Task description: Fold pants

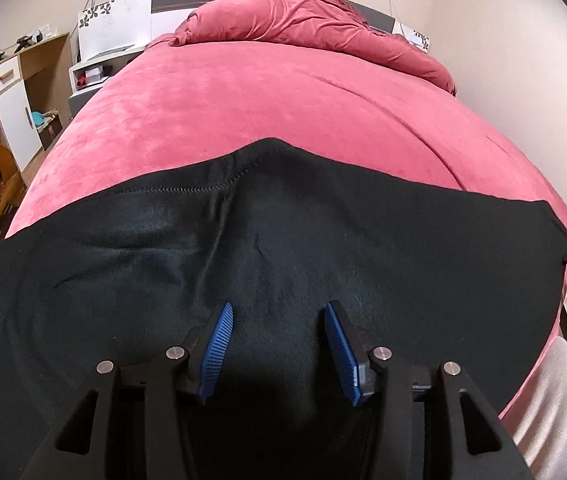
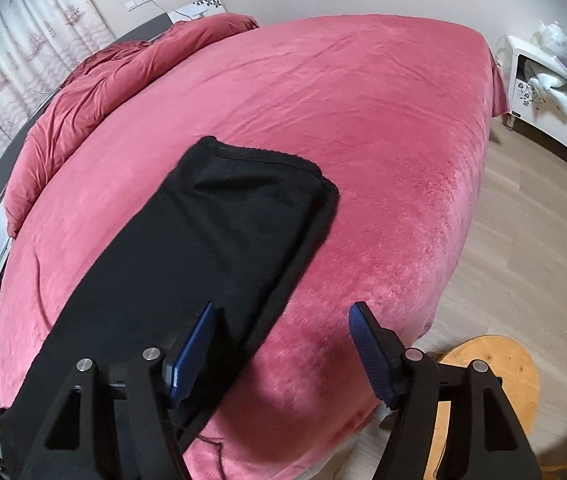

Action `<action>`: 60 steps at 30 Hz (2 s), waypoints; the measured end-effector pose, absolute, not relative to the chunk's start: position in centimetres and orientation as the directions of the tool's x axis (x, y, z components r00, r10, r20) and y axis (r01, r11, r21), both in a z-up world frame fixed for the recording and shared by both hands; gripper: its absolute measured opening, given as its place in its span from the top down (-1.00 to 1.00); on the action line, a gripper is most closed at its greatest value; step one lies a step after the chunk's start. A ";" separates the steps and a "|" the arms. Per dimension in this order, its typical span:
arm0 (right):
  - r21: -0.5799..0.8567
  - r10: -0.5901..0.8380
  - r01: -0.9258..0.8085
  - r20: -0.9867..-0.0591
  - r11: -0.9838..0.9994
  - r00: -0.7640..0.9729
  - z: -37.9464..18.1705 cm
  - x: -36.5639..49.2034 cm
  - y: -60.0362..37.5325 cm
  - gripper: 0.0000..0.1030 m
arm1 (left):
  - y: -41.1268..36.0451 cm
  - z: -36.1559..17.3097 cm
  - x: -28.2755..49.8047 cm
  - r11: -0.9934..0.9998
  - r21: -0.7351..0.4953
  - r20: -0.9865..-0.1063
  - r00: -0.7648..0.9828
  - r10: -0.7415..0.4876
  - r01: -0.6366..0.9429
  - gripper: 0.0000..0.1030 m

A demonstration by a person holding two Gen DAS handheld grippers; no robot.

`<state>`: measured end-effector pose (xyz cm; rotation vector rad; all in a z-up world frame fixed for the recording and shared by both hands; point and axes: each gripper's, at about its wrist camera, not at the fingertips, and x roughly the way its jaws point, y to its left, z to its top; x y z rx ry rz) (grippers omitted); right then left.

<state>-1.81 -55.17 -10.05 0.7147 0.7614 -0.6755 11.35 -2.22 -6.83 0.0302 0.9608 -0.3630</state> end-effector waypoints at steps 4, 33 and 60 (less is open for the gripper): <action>0.329 -0.267 0.751 -0.791 0.573 0.550 -10.4 -1.2 -55.7 -0.37 | -2.7 -6.2 10.2 0.940 -0.131 -0.810 0.512 -0.286 0.316 0.03; 0.669 -0.166 0.610 -0.605 0.425 0.779 -12.0 -1.2 -62.6 -0.11 | -14.7 -4.4 7.5 0.780 -0.230 -0.785 0.363 -0.502 0.582 0.03; 0.600 -0.260 0.510 -0.456 0.617 0.851 1.0 -0.3 -50.1 0.57 | -6.1 -4.7 8.6 0.851 -0.332 -0.756 0.425 -0.497 0.406 0.03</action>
